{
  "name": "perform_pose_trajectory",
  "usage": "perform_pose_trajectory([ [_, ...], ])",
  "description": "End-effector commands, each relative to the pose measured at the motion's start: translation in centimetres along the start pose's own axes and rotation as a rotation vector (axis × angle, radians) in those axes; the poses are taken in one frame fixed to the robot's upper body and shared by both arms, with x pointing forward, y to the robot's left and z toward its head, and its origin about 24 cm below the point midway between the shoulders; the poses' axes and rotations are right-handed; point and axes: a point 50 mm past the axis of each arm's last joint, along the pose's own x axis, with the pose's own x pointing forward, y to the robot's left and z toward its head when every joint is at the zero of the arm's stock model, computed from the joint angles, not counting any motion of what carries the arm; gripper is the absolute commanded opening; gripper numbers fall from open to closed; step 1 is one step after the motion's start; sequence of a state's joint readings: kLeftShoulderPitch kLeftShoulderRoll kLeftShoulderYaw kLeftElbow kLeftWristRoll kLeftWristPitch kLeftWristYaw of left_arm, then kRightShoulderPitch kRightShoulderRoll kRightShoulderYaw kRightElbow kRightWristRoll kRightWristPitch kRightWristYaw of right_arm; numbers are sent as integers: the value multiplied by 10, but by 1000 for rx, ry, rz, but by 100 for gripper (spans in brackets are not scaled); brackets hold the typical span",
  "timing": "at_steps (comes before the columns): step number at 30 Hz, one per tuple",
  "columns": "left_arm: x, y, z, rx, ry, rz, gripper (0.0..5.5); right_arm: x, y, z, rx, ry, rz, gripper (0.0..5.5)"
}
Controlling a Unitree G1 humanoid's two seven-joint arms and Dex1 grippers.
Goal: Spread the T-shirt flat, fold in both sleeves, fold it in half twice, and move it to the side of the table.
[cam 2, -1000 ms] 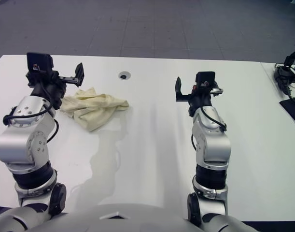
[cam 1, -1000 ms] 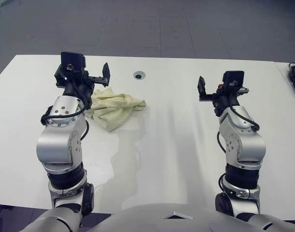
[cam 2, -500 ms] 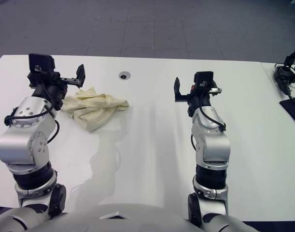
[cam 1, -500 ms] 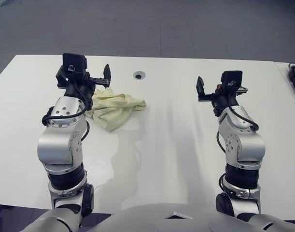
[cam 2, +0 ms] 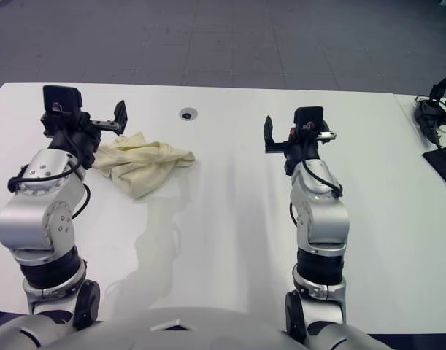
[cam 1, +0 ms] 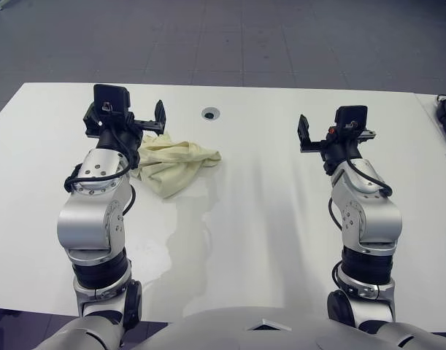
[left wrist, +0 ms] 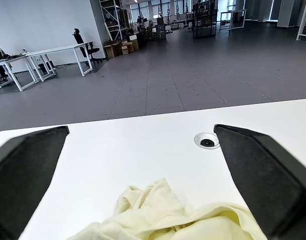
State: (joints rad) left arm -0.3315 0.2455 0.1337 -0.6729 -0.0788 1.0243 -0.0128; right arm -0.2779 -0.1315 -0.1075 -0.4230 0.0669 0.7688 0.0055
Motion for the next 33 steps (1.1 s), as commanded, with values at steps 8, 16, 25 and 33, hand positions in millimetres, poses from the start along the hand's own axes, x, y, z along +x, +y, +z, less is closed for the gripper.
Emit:
perform_pose_trajectory([
  [8, 1, 1, 0, 0, -3, 3, 538, 1, 2, 4, -7, -18, 3, 540],
  [16, 1, 1, 0, 4, -5, -2, 538, -1, 3, 3, -2, -15, 1, 540],
  [25, 1, 0, 1, 5, -6, -6, 538, -1, 2, 3, 0, -15, -2, 540],
  [33, 1, 1, 0, 4, -4, -3, 538, -1, 3, 3, -1, -14, 4, 540],
])
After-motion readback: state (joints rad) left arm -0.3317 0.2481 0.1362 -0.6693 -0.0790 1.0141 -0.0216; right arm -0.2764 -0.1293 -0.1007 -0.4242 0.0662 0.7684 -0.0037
